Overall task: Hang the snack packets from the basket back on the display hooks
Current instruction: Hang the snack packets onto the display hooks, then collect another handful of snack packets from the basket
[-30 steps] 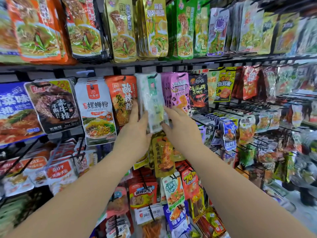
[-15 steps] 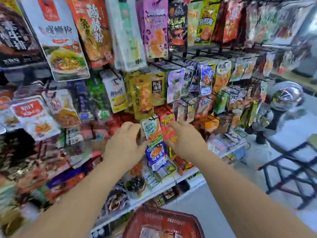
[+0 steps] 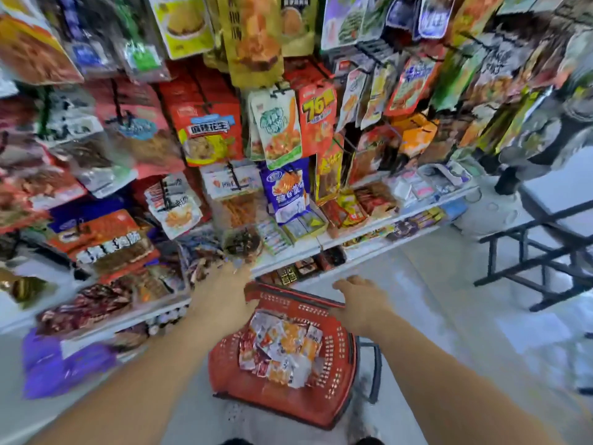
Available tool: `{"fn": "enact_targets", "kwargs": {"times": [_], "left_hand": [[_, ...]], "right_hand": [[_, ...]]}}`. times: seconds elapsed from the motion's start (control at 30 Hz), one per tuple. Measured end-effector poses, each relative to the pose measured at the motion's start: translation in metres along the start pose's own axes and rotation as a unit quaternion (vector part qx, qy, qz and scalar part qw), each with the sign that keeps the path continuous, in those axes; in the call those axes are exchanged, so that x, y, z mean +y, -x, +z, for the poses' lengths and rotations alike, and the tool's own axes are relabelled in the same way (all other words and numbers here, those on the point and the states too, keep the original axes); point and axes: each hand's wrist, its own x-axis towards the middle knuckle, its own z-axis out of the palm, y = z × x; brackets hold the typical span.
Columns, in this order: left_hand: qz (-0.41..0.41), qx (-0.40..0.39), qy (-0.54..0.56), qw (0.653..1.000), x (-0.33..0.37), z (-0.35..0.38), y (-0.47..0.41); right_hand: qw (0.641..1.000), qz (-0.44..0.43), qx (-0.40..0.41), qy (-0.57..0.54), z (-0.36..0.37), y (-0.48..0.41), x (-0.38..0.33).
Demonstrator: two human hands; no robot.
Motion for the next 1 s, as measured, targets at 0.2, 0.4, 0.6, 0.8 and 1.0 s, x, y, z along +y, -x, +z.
{"fn": "enact_targets", "kwargs": {"times": [0.2, 0.4, 0.6, 0.8, 1.0], "left_hand": [[-0.116, -0.119, -0.015, 0.986, 0.028, 0.109, -0.014], [-0.152, -0.200, -0.009, 0.968, 0.032, 0.213, -0.033], [-0.149, -0.226, 0.019, 0.963, 0.012, 0.343, -0.074], [-0.092, -0.243, 0.019, 0.966, 0.005, 0.474, -0.128], [-0.071, -0.284, 0.037, 0.955, -0.005, 0.580, -0.187]], "right_hand": [[0.995, -0.030, -0.096, 0.006, 0.078, -0.054, 0.064], [0.984, -0.043, -0.171, 0.008, 0.165, -0.120, 0.092], [0.974, -0.039, -0.213, -0.070, 0.304, -0.200, 0.073], [0.970, -0.002, -0.239, -0.045, 0.450, -0.273, 0.063], [0.956, 0.009, -0.277, 0.094, 0.543, -0.330, 0.070]]}}
